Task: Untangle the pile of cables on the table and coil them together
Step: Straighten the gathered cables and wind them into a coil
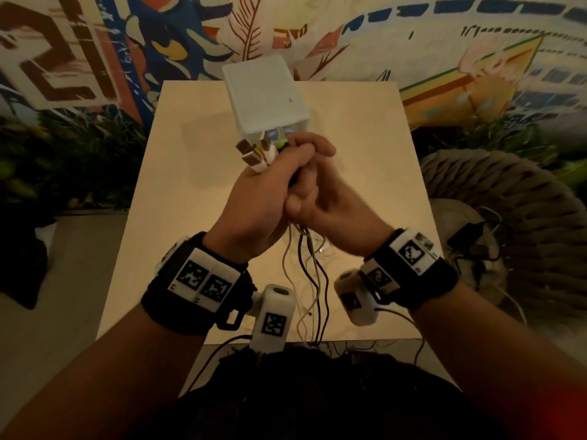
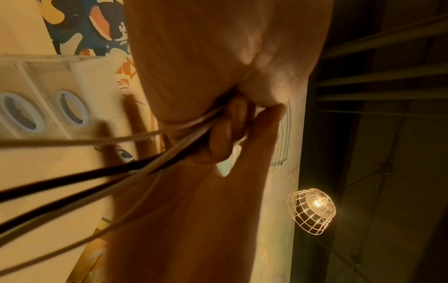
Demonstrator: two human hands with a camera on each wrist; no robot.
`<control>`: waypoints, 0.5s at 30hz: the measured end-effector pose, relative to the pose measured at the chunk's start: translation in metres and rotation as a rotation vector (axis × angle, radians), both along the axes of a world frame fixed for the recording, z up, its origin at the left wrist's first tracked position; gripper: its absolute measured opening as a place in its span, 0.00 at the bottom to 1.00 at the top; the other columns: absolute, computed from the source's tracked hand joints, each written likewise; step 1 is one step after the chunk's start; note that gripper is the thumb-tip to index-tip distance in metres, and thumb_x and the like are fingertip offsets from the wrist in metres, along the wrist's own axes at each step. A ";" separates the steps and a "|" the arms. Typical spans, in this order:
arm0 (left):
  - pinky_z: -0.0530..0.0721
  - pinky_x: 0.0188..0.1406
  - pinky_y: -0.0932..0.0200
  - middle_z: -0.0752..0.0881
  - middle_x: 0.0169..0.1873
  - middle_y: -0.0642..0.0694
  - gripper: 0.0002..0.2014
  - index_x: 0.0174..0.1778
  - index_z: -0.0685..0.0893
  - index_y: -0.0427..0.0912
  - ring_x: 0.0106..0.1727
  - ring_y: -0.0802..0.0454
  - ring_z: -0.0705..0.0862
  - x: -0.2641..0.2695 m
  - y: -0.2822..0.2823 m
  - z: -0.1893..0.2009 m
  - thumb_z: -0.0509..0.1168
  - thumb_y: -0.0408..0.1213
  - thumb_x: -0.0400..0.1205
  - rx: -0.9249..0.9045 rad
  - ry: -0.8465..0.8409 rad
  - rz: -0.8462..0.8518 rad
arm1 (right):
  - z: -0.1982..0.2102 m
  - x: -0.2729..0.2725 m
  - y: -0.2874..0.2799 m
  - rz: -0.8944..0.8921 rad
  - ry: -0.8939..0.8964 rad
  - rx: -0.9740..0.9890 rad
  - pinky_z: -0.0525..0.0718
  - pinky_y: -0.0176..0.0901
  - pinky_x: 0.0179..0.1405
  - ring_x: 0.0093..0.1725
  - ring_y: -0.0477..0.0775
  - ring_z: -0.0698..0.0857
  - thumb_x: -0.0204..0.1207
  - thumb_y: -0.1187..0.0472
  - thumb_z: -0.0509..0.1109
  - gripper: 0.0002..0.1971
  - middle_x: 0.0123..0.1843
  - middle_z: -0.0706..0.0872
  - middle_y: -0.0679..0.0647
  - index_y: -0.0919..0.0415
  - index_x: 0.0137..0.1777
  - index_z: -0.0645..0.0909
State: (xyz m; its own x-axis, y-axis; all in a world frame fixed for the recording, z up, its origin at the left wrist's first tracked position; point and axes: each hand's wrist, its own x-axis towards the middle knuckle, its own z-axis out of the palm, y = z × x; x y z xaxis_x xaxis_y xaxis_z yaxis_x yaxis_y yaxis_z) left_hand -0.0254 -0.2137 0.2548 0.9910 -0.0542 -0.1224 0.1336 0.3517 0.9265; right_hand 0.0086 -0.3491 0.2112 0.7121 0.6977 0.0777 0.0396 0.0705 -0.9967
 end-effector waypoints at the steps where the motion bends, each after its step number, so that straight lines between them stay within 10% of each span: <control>1: 0.61 0.23 0.56 0.61 0.21 0.47 0.14 0.53 0.83 0.36 0.22 0.51 0.56 0.002 0.002 0.001 0.52 0.35 0.94 -0.012 -0.057 -0.018 | -0.008 -0.004 0.001 0.104 0.099 -0.059 0.88 0.53 0.58 0.59 0.54 0.89 0.80 0.54 0.76 0.22 0.59 0.89 0.55 0.49 0.71 0.75; 5: 0.78 0.28 0.51 0.65 0.18 0.45 0.18 0.54 0.80 0.35 0.19 0.45 0.68 0.009 0.010 0.004 0.49 0.43 0.95 0.102 -0.125 0.000 | -0.039 -0.015 0.001 0.214 0.198 -0.293 0.74 0.44 0.25 0.24 0.57 0.74 0.84 0.47 0.68 0.16 0.25 0.72 0.63 0.53 0.38 0.83; 7: 0.83 0.30 0.50 0.65 0.18 0.46 0.19 0.54 0.81 0.37 0.18 0.46 0.69 0.011 0.022 0.004 0.49 0.47 0.94 0.119 -0.099 0.047 | -0.057 -0.022 -0.009 0.126 0.393 -0.223 0.66 0.39 0.22 0.21 0.49 0.64 0.80 0.43 0.69 0.20 0.24 0.66 0.51 0.51 0.30 0.74; 10: 0.63 0.23 0.59 0.58 0.23 0.47 0.17 0.49 0.80 0.43 0.19 0.52 0.56 0.012 0.033 -0.001 0.52 0.48 0.94 0.057 0.031 0.075 | -0.086 -0.032 -0.032 0.103 0.523 -0.200 0.62 0.36 0.21 0.22 0.46 0.58 0.71 0.35 0.71 0.26 0.26 0.61 0.49 0.53 0.30 0.65; 15: 0.62 0.22 0.61 0.56 0.31 0.39 0.08 0.49 0.82 0.46 0.21 0.53 0.57 0.005 0.027 -0.027 0.63 0.28 0.89 0.148 0.100 0.016 | -0.098 -0.044 -0.045 0.120 0.562 -0.365 0.69 0.36 0.28 0.26 0.50 0.63 0.76 0.24 0.58 0.33 0.28 0.64 0.52 0.55 0.31 0.68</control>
State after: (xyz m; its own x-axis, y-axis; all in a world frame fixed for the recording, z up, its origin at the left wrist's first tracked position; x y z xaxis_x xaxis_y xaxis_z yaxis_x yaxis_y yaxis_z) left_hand -0.0202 -0.1863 0.2281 0.9741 -0.0122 -0.2258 0.2231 0.2150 0.9508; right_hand -0.0356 -0.3939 0.1132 0.4912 0.6856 -0.5372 -0.4786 -0.3029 -0.8242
